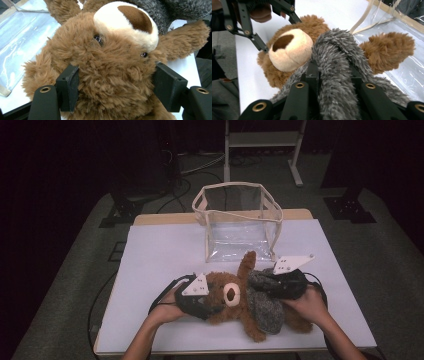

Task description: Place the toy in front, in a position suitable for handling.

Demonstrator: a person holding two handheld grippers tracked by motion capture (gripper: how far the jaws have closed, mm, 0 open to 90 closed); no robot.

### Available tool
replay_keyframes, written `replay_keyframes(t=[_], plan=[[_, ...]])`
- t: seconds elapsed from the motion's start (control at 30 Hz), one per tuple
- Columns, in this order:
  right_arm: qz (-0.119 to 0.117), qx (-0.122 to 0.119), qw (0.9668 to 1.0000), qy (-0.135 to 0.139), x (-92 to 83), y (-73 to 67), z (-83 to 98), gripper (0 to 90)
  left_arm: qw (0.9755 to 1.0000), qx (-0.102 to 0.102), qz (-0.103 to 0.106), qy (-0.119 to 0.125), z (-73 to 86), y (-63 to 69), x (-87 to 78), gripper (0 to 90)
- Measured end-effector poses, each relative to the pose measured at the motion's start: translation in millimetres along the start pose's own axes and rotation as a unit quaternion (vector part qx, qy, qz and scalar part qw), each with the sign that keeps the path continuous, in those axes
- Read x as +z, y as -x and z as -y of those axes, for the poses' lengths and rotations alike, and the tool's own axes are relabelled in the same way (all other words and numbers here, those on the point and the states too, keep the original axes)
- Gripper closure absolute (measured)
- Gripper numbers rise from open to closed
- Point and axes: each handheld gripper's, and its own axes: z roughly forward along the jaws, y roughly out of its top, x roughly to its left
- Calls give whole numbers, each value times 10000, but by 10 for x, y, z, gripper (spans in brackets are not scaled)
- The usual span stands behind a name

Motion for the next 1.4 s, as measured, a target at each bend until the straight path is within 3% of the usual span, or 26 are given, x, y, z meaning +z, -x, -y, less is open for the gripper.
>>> replay_keyframes(t=[0.13, 0.3, 0.4, 0.53, 0.7, 0.83, 0.97, 1.13, 1.4], plan=[[-204, -89, 9997, -68, 99, -2, -196, 702, 10000, 57, -11, -16, -22, 25, 25, 298], [-391, -137, 9981, -459, 428, 48, -413, 702, 9999, 123, -29, -56, -28, 43, 42, 298], [-427, -72, 9977, -526, 563, 129, -475, 702, 9999, 142, -13, -67, -21, 37, 38, 299], [-348, 87, 9967, -733, 650, 205, -487, 703, 9998, 173, -24, -88, -21, 36, 36, 298], [-25, -18, 9948, -1022, 554, 258, -413, 704, 9995, 267, -55, -156, -37, 54, 37, 298], [-124, 123, 9964, -830, 429, 278, -371, 704, 9995, 282, -80, -138, -60, 76, 59, 299], [-327, 47, 9975, -617, 416, 187, -483, 704, 9991, 374, -76, -174, -87, 82, 81, 299], [-404, -185, 9961, -763, 594, 120, -627, 704, 9992, 350, -63, -178, -94, 98, 90, 299], [-642, 24, 9935, -935, 835, 170, -713, 704, 9988, 428, -26, -215, -86, 101, 83, 299]])
